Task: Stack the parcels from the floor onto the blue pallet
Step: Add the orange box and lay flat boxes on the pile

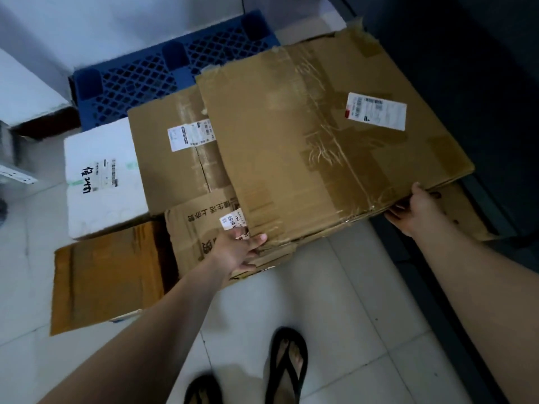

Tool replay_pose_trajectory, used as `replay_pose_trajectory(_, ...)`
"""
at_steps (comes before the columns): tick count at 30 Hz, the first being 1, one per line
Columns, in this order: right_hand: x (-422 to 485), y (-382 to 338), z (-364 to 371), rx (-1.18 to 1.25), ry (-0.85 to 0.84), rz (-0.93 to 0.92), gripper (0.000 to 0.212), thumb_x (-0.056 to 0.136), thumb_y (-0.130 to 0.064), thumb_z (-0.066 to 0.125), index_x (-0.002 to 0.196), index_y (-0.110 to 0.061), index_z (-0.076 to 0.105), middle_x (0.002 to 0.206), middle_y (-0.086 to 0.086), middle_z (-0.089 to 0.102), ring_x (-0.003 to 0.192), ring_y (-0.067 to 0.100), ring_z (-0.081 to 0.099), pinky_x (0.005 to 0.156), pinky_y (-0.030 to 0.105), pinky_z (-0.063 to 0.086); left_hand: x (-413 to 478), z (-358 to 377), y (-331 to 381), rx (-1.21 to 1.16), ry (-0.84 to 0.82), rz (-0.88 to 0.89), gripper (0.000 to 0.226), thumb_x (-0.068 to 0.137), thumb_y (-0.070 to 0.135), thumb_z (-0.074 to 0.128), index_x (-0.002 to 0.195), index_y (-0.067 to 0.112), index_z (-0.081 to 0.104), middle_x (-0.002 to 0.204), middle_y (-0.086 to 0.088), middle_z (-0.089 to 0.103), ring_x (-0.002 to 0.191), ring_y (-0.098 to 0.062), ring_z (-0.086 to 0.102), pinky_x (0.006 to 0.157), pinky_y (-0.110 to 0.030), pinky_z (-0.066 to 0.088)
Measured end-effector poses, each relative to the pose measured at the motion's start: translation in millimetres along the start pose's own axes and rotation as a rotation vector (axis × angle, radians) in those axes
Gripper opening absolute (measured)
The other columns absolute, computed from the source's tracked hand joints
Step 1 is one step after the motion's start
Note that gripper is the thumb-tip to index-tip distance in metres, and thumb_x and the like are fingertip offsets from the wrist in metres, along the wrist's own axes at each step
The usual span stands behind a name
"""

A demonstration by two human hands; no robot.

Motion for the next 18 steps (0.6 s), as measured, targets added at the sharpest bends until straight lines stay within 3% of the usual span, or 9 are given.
replay_pose_trajectory(3,1,-3,-5,-0.053,0.019,-0.026,0.055,0.097,-0.049,0.037,0.137,-0.012,0.043,0.133,0.01,0.055,0.111,0.024,0.055,0.086,0.037,0.046,1,2,-3,-0.035,0.025,-0.002,0.062,0.076,0.018,0.078,0.13,0.007,0.05,0.101,-0.006,0.067,0.087,-0.021,0.066,0.067,-0.037,0.06)
replay_pose_trajectory(6,-3,2,4,0.029,-0.065,0.028,0.055,0.092,-0.051,0.048,0.132,-0.014,0.046,0.125,0.01,0.056,0.112,0.027,0.055,0.097,0.041,0.046,3,2,-6,-0.121,0.043,0.013,0.045,0.075,0.013,0.078,0.114,0.013,0.055,0.093,0.0,0.067,0.078,-0.014,0.066,0.067,-0.027,0.057)
replay_pose_trajectory(8,-11,6,11,0.041,-0.092,0.024,0.049,0.09,-0.044,0.056,0.127,-0.013,0.05,0.121,0.01,0.058,0.111,0.028,0.057,0.096,0.043,0.048,2,0,-7,-0.203,0.029,0.007,0.032,0.077,0.01,0.076,0.1,0.018,0.055,0.088,0.004,0.066,0.077,-0.012,0.065,0.065,-0.023,0.054)
replay_pose_trajectory(12,-26,17,21,0.059,-0.097,-0.047,0.034,0.09,-0.03,0.061,0.118,-0.012,0.057,0.125,0.011,0.061,0.104,0.026,0.061,0.092,0.043,0.05,-5,-25,-11,-0.221,0.014,0.003,0.022,0.081,0.007,0.071,0.084,0.02,0.054,0.078,0.003,0.061,0.072,-0.013,0.057,0.07,-0.028,0.05)
replay_pose_trajectory(14,-39,33,31,0.032,-0.131,-0.054,0.027,0.091,-0.027,0.06,0.112,-0.01,0.06,0.123,0.012,0.063,0.095,0.023,0.063,0.087,0.041,0.052,-16,-48,-17,-0.195,-0.023,0.03,0.018,0.083,0.009,0.069,0.088,0.021,0.056,0.085,0.0,0.063,0.078,-0.016,0.058,0.071,-0.029,0.049)
replay_pose_trajectory(18,-81,77,80,0.038,-0.253,-0.042,0.045,0.09,-0.017,0.061,0.133,-0.008,0.051,0.106,0.01,0.068,0.089,0.022,0.066,0.069,0.037,0.055,-41,-127,-36,-0.228,-0.023,0.082,0.041,0.078,0.021,0.068,0.117,0.019,0.055,0.116,-0.007,0.064,0.103,-0.028,0.065,0.074,-0.036,0.056)
Point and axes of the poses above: each hand's wrist, its own x-axis towards the middle knuckle, its own z-axis out of the palm, y = z × x, the point moved 8 cm from there along x, towards the middle knuckle
